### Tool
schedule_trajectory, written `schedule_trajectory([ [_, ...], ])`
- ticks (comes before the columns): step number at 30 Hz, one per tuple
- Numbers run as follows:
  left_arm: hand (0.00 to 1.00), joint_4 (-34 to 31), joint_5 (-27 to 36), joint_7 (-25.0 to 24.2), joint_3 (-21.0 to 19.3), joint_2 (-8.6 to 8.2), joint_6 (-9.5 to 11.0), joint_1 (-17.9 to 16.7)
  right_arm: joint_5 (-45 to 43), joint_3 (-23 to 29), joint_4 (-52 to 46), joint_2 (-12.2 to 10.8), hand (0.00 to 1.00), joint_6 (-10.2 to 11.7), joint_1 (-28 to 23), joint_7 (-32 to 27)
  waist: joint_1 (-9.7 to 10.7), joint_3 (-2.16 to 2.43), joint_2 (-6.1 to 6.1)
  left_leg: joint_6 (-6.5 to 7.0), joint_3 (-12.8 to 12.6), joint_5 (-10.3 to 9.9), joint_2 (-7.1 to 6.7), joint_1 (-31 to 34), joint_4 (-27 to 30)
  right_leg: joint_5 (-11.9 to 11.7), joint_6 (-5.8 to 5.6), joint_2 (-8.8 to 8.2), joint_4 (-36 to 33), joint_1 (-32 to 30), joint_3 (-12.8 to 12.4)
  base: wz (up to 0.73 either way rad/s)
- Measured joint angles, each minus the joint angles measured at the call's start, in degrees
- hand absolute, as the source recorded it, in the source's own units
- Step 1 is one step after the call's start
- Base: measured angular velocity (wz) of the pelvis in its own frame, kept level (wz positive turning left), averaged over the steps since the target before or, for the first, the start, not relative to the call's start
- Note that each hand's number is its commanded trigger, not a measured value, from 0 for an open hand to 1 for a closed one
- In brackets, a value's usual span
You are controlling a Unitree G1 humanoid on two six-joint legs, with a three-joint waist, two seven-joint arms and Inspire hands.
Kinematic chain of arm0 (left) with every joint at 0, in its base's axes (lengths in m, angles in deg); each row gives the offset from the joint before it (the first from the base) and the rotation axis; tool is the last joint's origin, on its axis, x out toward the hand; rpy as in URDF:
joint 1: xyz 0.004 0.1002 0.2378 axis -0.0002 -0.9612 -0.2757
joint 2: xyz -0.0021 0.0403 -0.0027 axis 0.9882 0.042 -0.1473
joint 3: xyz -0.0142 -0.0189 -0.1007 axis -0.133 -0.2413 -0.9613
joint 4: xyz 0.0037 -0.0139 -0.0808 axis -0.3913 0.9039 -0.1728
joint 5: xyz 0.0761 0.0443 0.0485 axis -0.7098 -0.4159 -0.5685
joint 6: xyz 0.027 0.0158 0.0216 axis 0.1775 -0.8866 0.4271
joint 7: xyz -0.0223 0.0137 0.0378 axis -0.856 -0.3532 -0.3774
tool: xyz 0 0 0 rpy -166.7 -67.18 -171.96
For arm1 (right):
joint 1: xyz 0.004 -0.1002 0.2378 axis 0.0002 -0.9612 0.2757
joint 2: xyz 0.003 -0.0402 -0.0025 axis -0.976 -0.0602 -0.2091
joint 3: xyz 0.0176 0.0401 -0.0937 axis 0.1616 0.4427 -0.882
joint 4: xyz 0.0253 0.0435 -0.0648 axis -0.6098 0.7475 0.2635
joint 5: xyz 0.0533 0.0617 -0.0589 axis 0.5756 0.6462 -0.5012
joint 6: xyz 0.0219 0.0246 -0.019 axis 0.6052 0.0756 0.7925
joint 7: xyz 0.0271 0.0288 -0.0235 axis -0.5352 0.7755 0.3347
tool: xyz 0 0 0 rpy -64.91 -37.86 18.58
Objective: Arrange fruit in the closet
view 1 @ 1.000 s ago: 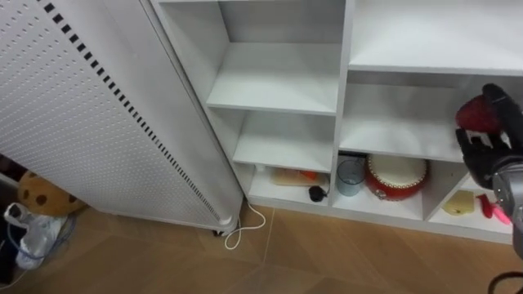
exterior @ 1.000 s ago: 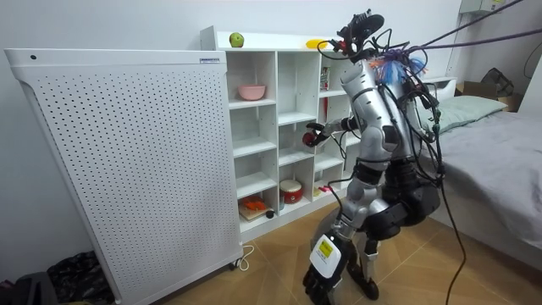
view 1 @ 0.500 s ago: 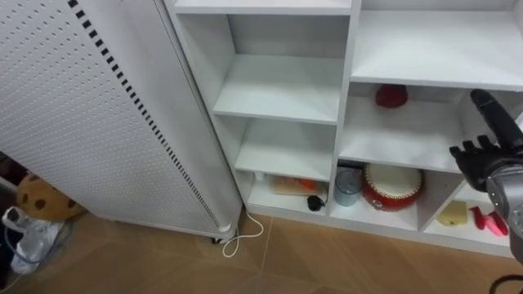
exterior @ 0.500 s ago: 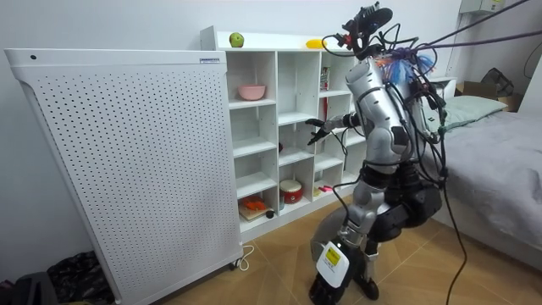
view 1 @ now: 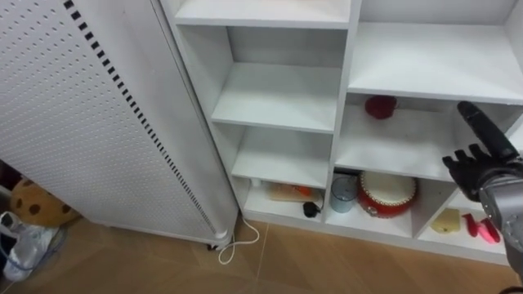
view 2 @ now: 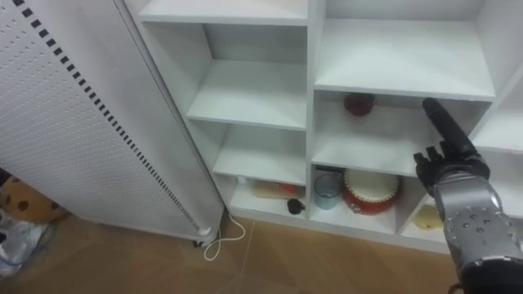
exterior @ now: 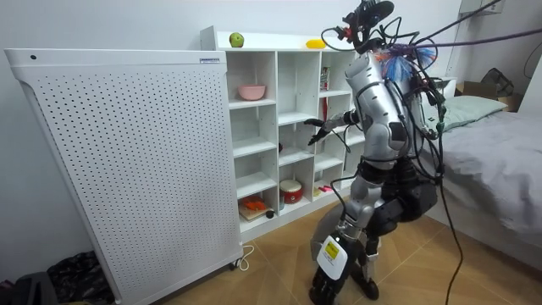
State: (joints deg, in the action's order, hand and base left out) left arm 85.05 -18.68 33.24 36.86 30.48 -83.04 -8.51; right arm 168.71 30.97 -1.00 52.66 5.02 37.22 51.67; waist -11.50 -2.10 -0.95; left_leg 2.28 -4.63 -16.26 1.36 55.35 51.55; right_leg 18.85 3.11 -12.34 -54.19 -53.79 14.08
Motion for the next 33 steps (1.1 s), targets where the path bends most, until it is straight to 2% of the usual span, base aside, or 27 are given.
schedule_trajectory([
  [5, 0.00, 4.0, 0.0, -3.5, 0.0, 0.06, 0.0, 1.9, -0.1, -2.5, 4.8, 0.0, 0.00, -1.4, -7.0, 6.1, -0.7, -0.18, 0.20, -0.29, 0.4, 0.2, -0.09, -6.3, -3.7, -0.3, -0.44, 0.78, 4.3, 6.6, 0.6, -0.01],
  [8, 0.00, 5.5, 0.0, -4.6, -0.3, 0.21, 0.3, 2.7, -2.0, -3.1, 10.6, 0.0, 0.00, -2.4, -11.0, 10.9, -1.2, -0.54, 0.41, -0.37, 0.9, 0.8, 0.20, -11.1, -7.5, -1.8, -1.16, 2.48, 9.3, 11.8, 0.5, -0.08],
  [11, 0.00, 8.2, 0.0, -5.8, -0.7, 0.20, 0.4, 4.5, -3.0, -3.6, 13.6, 0.0, 0.00, -2.4, -13.9, 14.5, -1.3, -0.67, 0.46, -0.30, 1.0, 1.2, 0.36, -14.5, -10.1, -2.9, -1.44, 2.78, 12.8, 15.5, 1.4, -0.06],
  [14, 0.00, 12.4, 0.0, -6.8, -3.0, 0.22, 1.0, 7.2, -4.8, -4.1, 14.8, -0.1, 0.00, -2.6, -18.8, 18.7, -1.1, -0.67, 0.48, -0.09, 1.0, 2.2, 0.23, -19.2, -14.5, -4.6, -2.22, 3.24, 17.8, 20.7, 2.3, 0.03],
  [17, 0.00, 14.3, -0.1, -6.7, -4.8, 0.18, 1.5, 7.9, -7.1, -4.7, 15.0, -1.9, 0.00, -2.7, -25.1, 22.0, 0.2, -0.61, 0.55, 0.09, 1.2, 3.3, -0.29, -24.7, -19.4, -6.0, -2.73, 4.03, 23.2, 26.6, 3.2, 0.09],
  [18, 0.00, 15.4, -0.2, -6.7, -5.7, -0.10, 1.7, 8.0, -7.7, -4.7, 14.9, -3.5, 0.00, -2.7, -27.8, 22.9, 0.6, -0.49, 0.62, 0.41, 1.2, 3.9, -0.37, -27.2, -21.7, -6.9, -3.02, 4.59, 26.0, 29.3, 3.3, 0.06],
  [19, 0.00, 15.8, -0.3, -6.5, -7.1, -0.47, 1.9, 7.6, -9.1, -4.7, 14.7, -5.3, 0.00, -2.6, -31.0, 23.9, 1.4, -0.15, 0.80, 0.34, 1.4, 4.1, -0.34, -29.5, -23.6, -7.6, -3.21, 5.13, 28.8, 32.1, 3.7, 0.06],
  [21, 0.00, 16.4, -0.7, -6.4, -8.5, -0.80, 2.6, 7.4, -11.8, -4.6, 14.8, -7.4, 0.00, -2.9, -35.9, 25.4, 2.9, 0.23, 0.82, 0.39, 2.1, 4.4, -0.53, -32.6, -25.7, -8.4, -3.51, 5.59, 32.5, 36.4, 5.1, 0.20],
  [22, 0.00, 16.4, -1.1, -6.0, -9.1, -0.92, 2.9, 6.9, -13.3, -4.6, 14.6, -8.7, 0.00, -3.1, -39.0, 26.2, 3.7, 0.54, 1.07, 0.43, 2.2, 4.6, -0.86, -34.9, -27.3, -8.7, -3.87, 5.72, 33.9, 38.7, 5.0, 0.22],
  [23, 0.00, 16.3, -1.2, -5.6, -9.4, -1.16, 3.0, 6.5, -13.6, -4.6, 14.6, -9.1, 0.00, -3.1, -40.5, 26.7, 4.1, 0.69, 1.08, 0.44, 2.1, 4.6, -0.95, -36.1, -28.0, -8.8, -4.10, 5.87, 34.8, 40.0, 5.0, 0.10],
  [24, 0.00, 16.0, -1.7, -4.9, -10.7, -2.06, 3.3, 5.6, -14.7, -4.8, 14.7, -9.8, 0.00, -3.1, -43.4, 27.5, 5.0, 1.33, 1.23, 0.53, 1.8, 4.6, -1.18, -38.3, -29.6, -9.0, -4.49, 5.95, 36.3, 42.2, 5.0, 0.00],
  [25, 0.00, 15.5, -2.9, -4.2, -11.6, -2.85, 3.9, 4.6, -17.4, -5.1, 14.7, -10.3, 0.00, -3.1, -45.9, 28.1, 5.3, 1.69, 1.43, 0.58, 1.4, 4.7, -1.42, -41.2, -31.6, -9.2, -4.85, 5.94, 37.6, 44.6, 4.7, -0.07],
  [28, 0.00, 15.6, -3.8, -3.1, -13.0, -3.47, 5.0, 3.2, -20.6, -6.7, 14.6, -11.9, 0.00, -3.1, -51.0, 30.2, 7.2, 2.19, 2.35, 0.46, 1.2, 4.8, -1.76, -47.6, -35.3, -9.2, -5.36, 6.20, 40.5, 50.5, 4.4, -0.10],
  [33, 0.00, 15.6, -5.0, -0.3, -15.3, -5.38, 6.5, 4.0, -29.7, -7.1, 15.2, -13.0, 0.00, -3.5, -54.5, 32.9, 9.1, 2.09, 3.18, 0.08, 0.3, 4.6, -1.98, -53.2, -38.4, -9.1, -5.51, 6.67, 42.6, 55.3, 5.0, -0.09],
])
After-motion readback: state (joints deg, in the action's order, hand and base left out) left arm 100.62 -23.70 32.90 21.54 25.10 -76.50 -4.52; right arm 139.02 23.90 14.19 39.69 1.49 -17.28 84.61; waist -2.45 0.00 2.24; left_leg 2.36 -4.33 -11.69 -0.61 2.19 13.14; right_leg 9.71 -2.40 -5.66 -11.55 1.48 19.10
